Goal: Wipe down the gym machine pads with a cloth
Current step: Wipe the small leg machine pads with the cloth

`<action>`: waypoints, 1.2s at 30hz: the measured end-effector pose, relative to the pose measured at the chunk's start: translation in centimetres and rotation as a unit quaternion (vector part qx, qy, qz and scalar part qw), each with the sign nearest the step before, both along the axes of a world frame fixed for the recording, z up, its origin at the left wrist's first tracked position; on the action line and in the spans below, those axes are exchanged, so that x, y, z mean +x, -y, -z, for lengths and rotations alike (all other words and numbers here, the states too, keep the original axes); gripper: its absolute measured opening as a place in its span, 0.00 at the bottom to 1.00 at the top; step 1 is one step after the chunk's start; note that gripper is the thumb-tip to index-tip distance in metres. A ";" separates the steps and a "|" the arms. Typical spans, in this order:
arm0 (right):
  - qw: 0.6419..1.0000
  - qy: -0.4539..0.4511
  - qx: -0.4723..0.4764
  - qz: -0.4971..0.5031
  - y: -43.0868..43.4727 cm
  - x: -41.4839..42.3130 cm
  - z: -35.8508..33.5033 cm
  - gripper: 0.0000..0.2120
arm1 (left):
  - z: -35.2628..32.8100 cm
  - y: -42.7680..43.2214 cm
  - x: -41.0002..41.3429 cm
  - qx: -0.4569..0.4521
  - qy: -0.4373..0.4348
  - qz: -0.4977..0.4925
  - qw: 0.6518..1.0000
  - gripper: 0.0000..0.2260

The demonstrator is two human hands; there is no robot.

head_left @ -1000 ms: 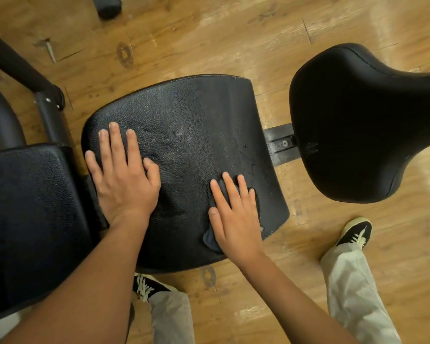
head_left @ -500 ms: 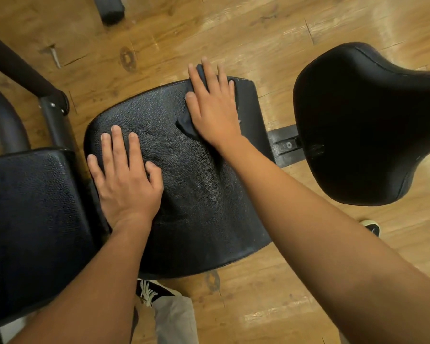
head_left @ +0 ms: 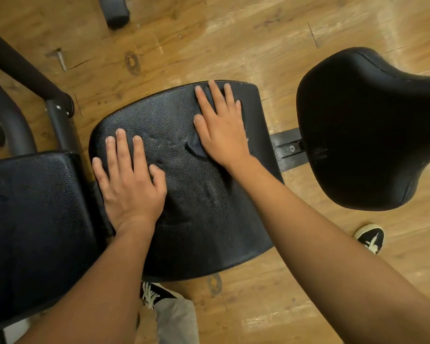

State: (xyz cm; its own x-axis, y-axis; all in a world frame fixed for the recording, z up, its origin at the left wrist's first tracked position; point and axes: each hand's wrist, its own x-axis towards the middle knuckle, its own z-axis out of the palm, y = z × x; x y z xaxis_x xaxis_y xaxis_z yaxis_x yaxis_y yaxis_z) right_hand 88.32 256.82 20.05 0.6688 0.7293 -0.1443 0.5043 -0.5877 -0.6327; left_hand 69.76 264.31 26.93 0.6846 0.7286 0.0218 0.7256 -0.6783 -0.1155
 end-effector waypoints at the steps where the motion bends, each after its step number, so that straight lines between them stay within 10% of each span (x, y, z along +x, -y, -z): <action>1: 1.000 0.003 0.001 0.004 -0.5 0.4 0.0 0.27 | 0.0 0.0 0.1 0.001 -0.002 0.001 1.000 0.28; 12: 0.998 -0.019 -0.034 -0.053 12.2 -9.1 -0.5 0.26 | 0.1 0.8 0.8 0.005 -0.099 0.024 0.995 0.25; 36: 0.997 -0.036 -0.032 -0.060 11.7 -8.6 -0.6 0.27 | 0.5 1.7 1.4 -0.002 -0.065 -0.017 0.998 0.32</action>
State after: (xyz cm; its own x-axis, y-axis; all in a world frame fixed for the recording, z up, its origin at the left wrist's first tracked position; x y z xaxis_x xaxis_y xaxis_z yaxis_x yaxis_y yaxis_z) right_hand 79.76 245.15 20.61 0.5641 0.7907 -0.2378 0.5269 -0.5665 -0.6336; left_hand 71.18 262.60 26.46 0.6567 0.7510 -0.0687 0.7268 -0.6545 -0.2081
